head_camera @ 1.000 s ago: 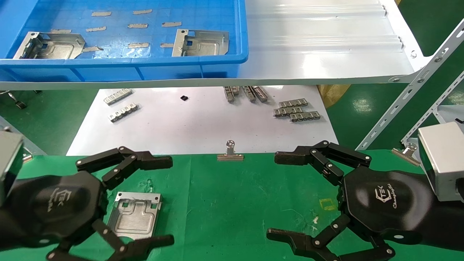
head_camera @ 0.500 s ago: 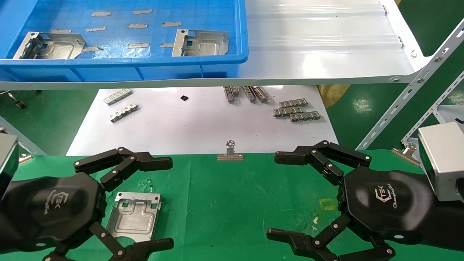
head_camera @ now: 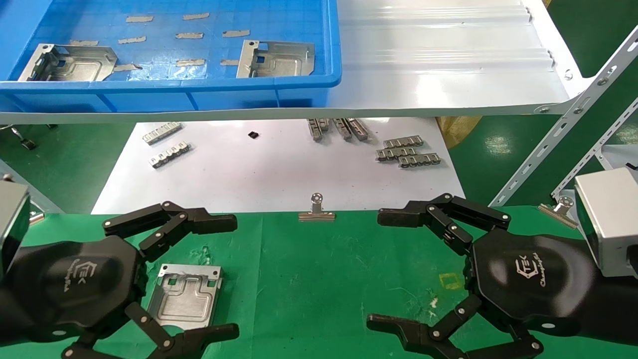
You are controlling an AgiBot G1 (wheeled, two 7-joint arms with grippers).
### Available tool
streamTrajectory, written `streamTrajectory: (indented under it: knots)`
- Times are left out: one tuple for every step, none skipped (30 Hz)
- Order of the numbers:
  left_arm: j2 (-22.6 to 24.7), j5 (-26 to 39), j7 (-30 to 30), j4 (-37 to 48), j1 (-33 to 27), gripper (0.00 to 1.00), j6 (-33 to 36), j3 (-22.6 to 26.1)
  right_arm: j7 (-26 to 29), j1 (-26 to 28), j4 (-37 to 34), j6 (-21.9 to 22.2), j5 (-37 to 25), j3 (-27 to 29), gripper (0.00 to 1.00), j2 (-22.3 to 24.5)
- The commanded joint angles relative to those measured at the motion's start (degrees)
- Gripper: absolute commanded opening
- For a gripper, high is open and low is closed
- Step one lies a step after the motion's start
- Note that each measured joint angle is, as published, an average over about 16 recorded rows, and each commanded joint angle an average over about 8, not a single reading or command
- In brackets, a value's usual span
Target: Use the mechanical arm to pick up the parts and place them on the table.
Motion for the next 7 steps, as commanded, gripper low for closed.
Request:
streamTrajectory:
  knots:
    - [0.02, 0.04, 0.03, 0.07, -0.05, 1.00, 0.01, 0.04, 0.00, 0.00, 0.00, 0.00, 0.00, 0.00, 1.00, 0.00]
    - [0.02, 0.04, 0.04, 0.10, -0.06, 1.00, 0.01, 0.05, 0.00, 0.00, 0.00, 0.00, 0.00, 0.00, 1.00, 0.00]
    - [0.02, 0.05, 0.05, 0.12, -0.07, 1.00, 0.02, 0.07, 0.00, 0.00, 0.00, 0.00, 0.00, 0.00, 1.00, 0.00]
    - [0.03, 0.06, 0.06, 0.14, -0.08, 1.00, 0.02, 0.08, 0.00, 0.00, 0.00, 0.00, 0.00, 0.00, 1.00, 0.00]
    - [0.03, 0.06, 0.06, 0.16, -0.09, 1.00, 0.02, 0.08, 0.00, 0.00, 0.00, 0.00, 0.00, 0.00, 1.00, 0.00]
    - [0.03, 0.07, 0.06, 0.17, -0.09, 1.00, 0.02, 0.09, 0.00, 0.00, 0.00, 0.00, 0.00, 0.00, 1.00, 0.00]
    - [0.03, 0.07, 0.07, 0.18, -0.10, 1.00, 0.03, 0.10, 0.00, 0.00, 0.00, 0.00, 0.00, 0.00, 1.00, 0.00]
